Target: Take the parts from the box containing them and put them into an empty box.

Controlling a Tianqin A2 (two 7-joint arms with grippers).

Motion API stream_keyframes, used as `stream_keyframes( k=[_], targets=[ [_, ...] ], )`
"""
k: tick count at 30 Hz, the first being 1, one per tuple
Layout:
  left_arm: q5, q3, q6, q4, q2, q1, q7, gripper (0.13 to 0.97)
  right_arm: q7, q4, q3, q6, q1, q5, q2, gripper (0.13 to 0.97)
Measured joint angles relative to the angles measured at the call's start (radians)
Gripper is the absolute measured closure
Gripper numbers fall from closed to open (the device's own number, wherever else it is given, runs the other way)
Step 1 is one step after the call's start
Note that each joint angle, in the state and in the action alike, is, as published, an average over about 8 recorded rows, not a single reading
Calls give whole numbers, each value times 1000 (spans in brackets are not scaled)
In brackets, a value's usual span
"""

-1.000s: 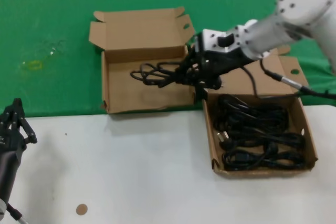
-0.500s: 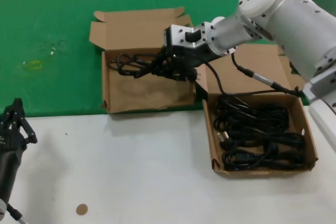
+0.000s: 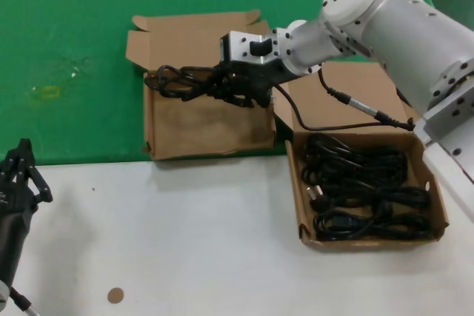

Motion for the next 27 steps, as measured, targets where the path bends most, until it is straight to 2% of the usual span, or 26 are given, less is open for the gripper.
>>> stream_keyframes(
  k=[10, 19, 27],
  targets=[
    [0, 0, 0, 0, 0, 0, 0, 953, 2, 3, -83, 35, -5, 79, -1, 850],
    [0, 0, 0, 0, 0, 0, 0, 953, 1, 8, -141, 49, -6, 145, -1, 785],
    [0, 0, 0, 0, 0, 0, 0, 953, -16, 6, -159, 46, -5, 176, -1, 653]
  ],
)
